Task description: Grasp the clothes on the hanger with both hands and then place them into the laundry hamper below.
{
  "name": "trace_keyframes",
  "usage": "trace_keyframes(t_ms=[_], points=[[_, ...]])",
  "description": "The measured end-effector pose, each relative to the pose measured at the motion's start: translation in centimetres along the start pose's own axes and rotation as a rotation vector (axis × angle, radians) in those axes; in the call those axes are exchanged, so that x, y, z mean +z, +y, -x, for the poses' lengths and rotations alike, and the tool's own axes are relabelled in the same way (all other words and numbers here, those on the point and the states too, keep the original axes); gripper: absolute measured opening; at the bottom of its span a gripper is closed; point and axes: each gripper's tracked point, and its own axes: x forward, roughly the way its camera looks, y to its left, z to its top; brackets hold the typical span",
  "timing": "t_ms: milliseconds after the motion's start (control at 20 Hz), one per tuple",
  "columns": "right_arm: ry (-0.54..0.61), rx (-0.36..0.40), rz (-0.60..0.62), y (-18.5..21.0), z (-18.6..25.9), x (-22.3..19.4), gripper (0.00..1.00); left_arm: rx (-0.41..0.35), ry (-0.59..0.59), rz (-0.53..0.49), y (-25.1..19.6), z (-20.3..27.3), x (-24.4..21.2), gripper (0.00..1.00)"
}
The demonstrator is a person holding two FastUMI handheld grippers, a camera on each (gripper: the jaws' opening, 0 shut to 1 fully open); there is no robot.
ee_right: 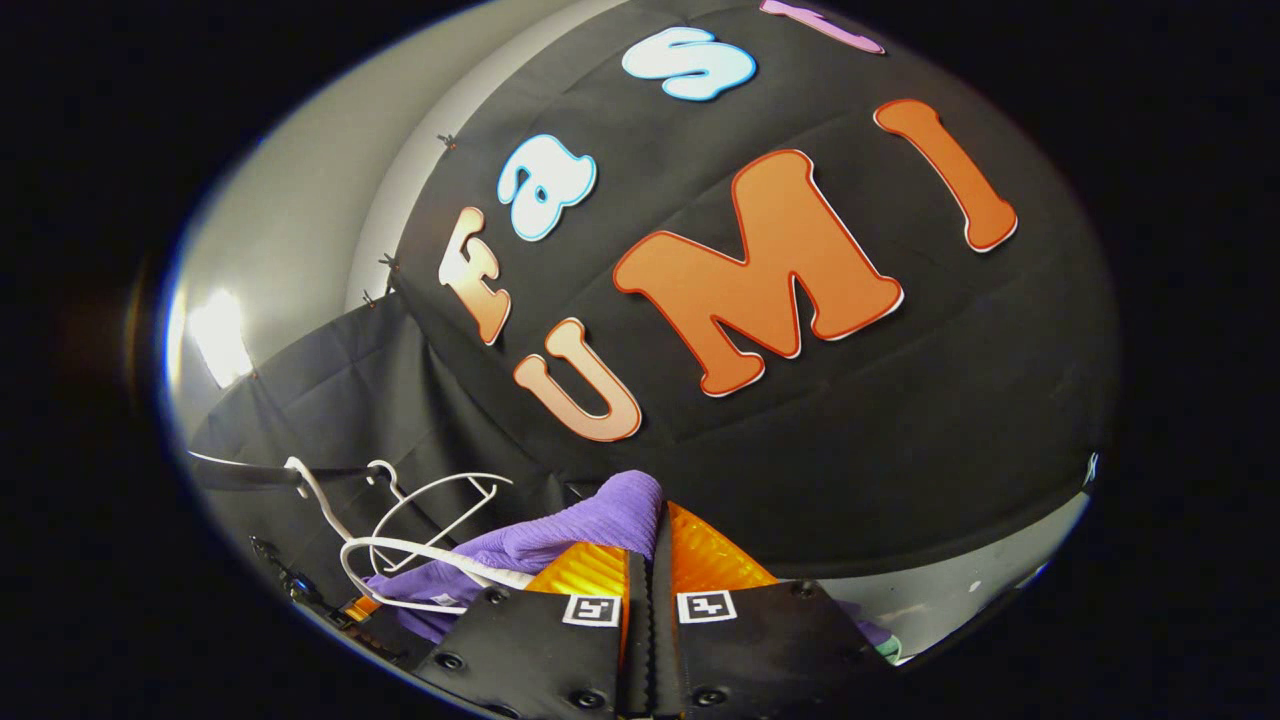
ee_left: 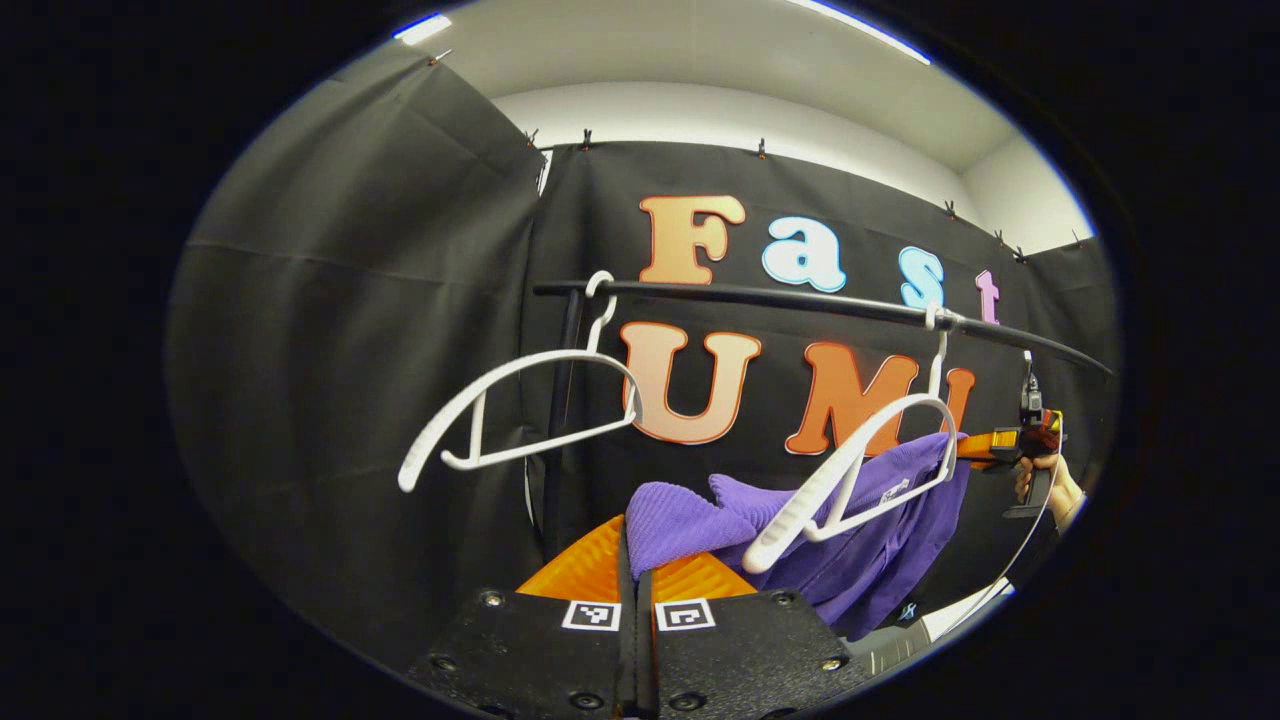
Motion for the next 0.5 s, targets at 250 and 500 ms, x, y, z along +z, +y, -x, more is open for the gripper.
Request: trace_keyframes(t_ms=[250, 500], points=[[0.056, -0.067, -0.02, -3.0, -0.3, -4.4, 0.07, 0.01, 0.066, 0.016, 0.9, 0.0, -3.6, 0.0], [0.09, -0.125, -0.04, -5.3, 0.3, -8.4, 0.07, 0.031, 0.116, 0.029, 1.0, 0.3, -6.4, 0.0]])
